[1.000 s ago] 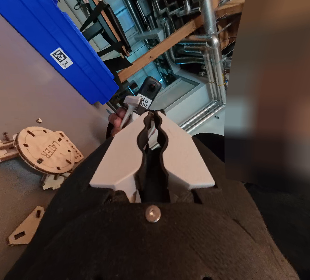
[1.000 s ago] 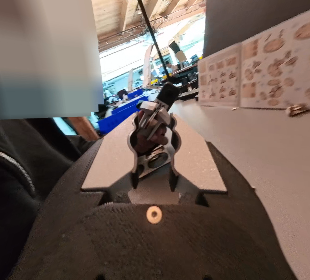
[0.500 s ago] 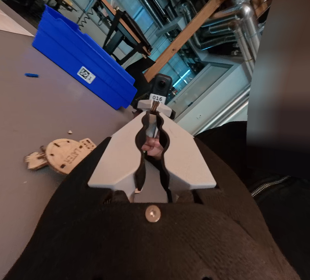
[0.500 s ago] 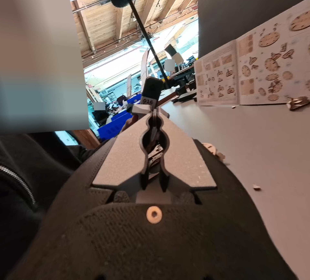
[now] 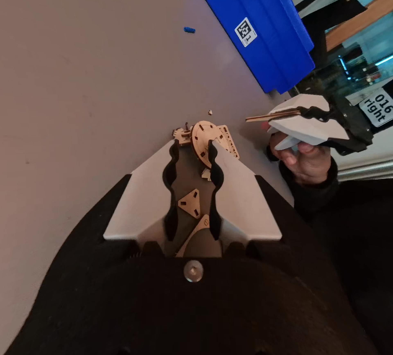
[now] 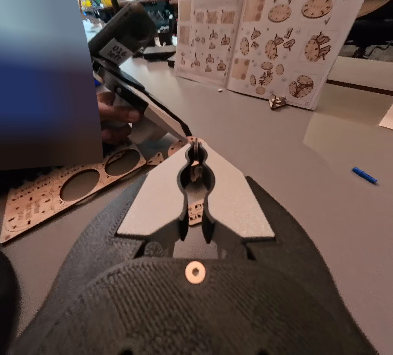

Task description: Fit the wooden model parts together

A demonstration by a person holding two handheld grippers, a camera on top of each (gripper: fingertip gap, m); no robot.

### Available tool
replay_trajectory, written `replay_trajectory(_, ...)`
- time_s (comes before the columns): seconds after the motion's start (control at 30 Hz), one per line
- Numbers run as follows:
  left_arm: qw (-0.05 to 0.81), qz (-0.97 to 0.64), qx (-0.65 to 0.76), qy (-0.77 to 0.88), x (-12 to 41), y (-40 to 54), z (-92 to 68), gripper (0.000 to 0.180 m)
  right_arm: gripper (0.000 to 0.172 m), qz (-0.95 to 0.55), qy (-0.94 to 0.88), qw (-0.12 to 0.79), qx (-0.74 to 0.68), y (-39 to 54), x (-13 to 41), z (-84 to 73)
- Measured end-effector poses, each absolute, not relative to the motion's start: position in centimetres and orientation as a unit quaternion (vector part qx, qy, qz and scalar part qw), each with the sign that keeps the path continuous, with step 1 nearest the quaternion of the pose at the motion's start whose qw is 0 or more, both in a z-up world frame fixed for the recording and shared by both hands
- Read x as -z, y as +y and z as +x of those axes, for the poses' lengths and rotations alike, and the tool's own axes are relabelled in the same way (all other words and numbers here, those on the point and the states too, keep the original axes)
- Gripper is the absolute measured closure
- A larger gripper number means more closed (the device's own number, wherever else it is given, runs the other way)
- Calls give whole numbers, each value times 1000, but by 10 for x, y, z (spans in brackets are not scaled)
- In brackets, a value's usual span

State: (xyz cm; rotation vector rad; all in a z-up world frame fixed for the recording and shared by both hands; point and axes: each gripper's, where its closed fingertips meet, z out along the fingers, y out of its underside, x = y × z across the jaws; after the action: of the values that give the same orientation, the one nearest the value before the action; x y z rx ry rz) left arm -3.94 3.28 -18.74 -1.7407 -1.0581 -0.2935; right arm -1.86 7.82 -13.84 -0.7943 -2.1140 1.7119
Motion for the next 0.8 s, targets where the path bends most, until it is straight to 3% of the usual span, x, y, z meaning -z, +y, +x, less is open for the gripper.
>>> replay_trajectory(0.23,580,-680,207,-399,163,48,-29,180,171,-267,-768,180,-554,70,152,-17)
replay_trajectory(0.8,613,-716,-22,-333,138,61,-28,180,171,-330,-687,157,-628,81,125,-24)
